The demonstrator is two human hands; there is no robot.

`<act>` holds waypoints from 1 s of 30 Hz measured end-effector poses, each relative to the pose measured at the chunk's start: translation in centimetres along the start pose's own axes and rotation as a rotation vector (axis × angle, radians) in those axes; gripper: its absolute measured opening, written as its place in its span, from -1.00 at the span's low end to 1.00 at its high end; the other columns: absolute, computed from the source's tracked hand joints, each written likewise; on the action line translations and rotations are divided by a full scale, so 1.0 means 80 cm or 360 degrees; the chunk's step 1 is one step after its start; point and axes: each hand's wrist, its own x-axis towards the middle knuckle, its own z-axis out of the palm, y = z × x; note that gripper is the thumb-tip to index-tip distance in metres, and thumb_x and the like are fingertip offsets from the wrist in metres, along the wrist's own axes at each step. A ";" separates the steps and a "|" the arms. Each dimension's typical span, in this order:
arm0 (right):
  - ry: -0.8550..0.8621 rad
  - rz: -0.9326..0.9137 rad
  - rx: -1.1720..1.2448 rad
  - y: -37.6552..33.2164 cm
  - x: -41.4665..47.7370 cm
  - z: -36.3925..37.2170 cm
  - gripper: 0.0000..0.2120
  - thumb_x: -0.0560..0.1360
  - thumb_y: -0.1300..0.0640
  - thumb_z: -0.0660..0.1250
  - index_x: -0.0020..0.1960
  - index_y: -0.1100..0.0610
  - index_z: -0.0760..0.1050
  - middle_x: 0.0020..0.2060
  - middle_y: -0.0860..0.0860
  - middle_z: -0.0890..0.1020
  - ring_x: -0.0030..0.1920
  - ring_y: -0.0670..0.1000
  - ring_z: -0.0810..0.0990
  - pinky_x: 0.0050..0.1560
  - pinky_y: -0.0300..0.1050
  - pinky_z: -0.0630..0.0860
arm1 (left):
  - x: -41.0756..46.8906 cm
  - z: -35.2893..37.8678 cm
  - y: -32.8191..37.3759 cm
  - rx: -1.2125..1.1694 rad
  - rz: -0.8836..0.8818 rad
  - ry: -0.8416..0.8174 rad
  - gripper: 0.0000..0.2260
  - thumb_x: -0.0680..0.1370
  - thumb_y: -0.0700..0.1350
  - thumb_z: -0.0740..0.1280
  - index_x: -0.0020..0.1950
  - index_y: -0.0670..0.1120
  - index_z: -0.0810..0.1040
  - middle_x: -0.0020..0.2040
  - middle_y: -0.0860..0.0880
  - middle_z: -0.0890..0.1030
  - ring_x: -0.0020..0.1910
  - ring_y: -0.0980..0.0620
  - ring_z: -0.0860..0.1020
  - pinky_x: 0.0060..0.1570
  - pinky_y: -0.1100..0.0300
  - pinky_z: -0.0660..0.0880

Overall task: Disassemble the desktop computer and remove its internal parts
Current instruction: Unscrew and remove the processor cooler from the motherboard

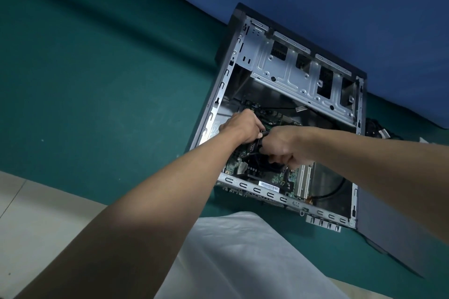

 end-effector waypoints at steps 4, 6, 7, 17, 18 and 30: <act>0.0450 -0.0559 -0.1410 -0.008 -0.009 0.014 -0.77 0.59 0.16 0.12 0.12 0.24 0.48 -0.23 0.07 0.47 -0.24 0.05 0.48 -0.31 -0.11 0.46 | -0.002 -0.003 -0.002 0.0029 0.0045 -0.0024 -0.70 0.54 -0.30 0.33 0.08 0.06 0.69 0.23 -0.01 0.61 0.18 -0.08 0.56 0.21 0.01 0.50; 0.0570 -0.0802 -0.1952 -0.004 -0.017 0.020 -0.76 0.60 0.16 0.10 0.13 0.21 0.48 -0.27 0.07 0.44 -0.27 0.09 0.47 -0.36 -0.08 0.40 | -0.003 -0.004 -0.002 0.0025 0.0050 -0.0028 -0.70 0.54 -0.30 0.31 0.07 0.06 0.69 0.21 -0.02 0.62 0.18 -0.09 0.55 0.23 -0.01 0.49; 0.0616 -0.0944 -0.2163 -0.001 -0.021 0.022 -0.74 0.62 0.13 0.06 0.10 0.18 0.49 -0.31 0.07 0.42 -0.30 0.10 0.46 -0.35 -0.06 0.38 | -0.004 -0.004 -0.001 0.0031 0.0041 -0.0015 -0.71 0.54 -0.29 0.31 0.06 0.06 0.69 0.22 -0.01 0.62 0.19 -0.09 0.55 0.24 -0.01 0.47; 0.0533 -0.0503 -0.0148 0.014 -0.008 0.020 -0.83 0.49 0.15 0.21 -0.21 0.23 0.43 -0.42 0.08 0.53 -0.51 -0.04 0.43 -0.51 -0.26 0.29 | 0.008 -0.001 -0.003 -0.0004 0.0041 0.0011 -0.80 0.52 -0.17 0.41 0.06 0.10 0.69 0.18 0.01 0.63 0.20 -0.07 0.54 0.25 -0.02 0.46; 0.0264 -0.0274 0.0329 0.021 -0.002 0.012 -0.88 0.53 0.20 0.18 -0.12 0.24 0.42 -0.41 0.12 0.55 -0.56 -0.06 0.39 -0.56 -0.28 0.24 | 0.011 0.002 -0.004 -0.0007 0.0033 0.0015 -0.81 0.52 -0.14 0.44 0.08 0.09 0.69 0.22 0.03 0.62 0.24 -0.06 0.52 0.28 -0.01 0.43; 0.0208 0.0022 0.1296 0.041 0.025 -0.012 -0.86 0.48 0.30 0.26 -0.24 0.18 0.37 -0.44 0.09 0.44 -0.63 -0.07 0.26 -0.60 -0.34 0.16 | 0.022 0.007 -0.012 -0.0142 0.0028 -0.0047 -0.78 0.50 -0.14 0.46 0.14 0.00 0.67 0.20 0.00 0.64 0.19 0.02 0.56 0.28 0.14 0.45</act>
